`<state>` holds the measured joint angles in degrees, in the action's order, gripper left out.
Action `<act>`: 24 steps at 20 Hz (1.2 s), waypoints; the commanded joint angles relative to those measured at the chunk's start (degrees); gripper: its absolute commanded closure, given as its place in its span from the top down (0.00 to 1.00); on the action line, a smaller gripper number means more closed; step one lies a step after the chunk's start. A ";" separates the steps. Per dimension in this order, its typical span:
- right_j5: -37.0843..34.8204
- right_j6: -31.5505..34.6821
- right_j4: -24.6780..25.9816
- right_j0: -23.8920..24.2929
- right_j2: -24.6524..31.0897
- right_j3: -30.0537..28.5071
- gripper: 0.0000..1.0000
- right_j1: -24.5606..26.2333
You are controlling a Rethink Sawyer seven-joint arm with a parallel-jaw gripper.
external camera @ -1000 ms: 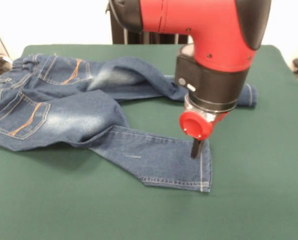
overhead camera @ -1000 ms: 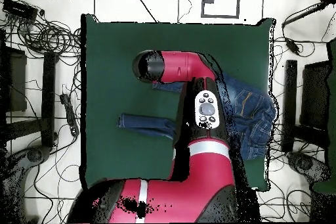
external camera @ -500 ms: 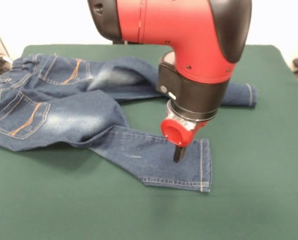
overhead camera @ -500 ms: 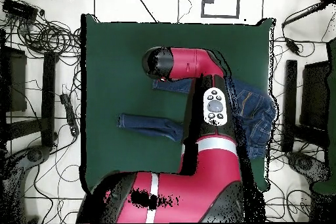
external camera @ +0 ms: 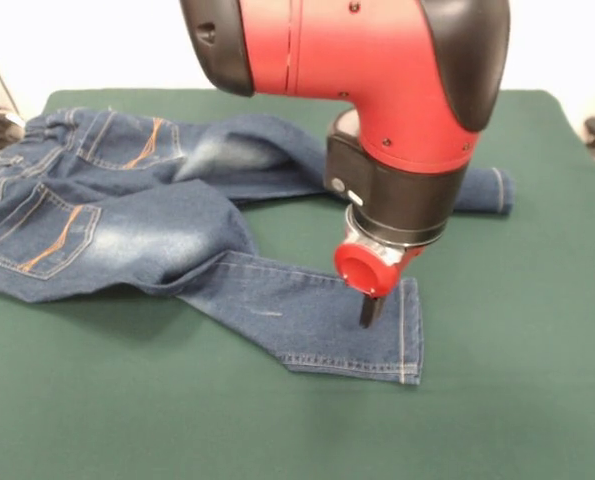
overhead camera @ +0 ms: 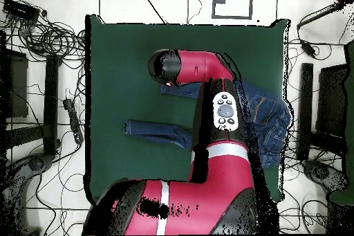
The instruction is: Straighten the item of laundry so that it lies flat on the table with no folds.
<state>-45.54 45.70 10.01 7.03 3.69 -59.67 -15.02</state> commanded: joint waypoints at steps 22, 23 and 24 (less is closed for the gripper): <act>16.22 3.98 5.40 6.48 9.15 -16.72 0.00 5.60; 17.12 5.23 5.50 6.44 8.86 -17.69 0.00 5.70; 17.45 5.92 5.55 6.31 8.55 -18.06 0.00 5.76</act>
<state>-35.03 45.70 9.93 13.11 8.44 -67.73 -15.03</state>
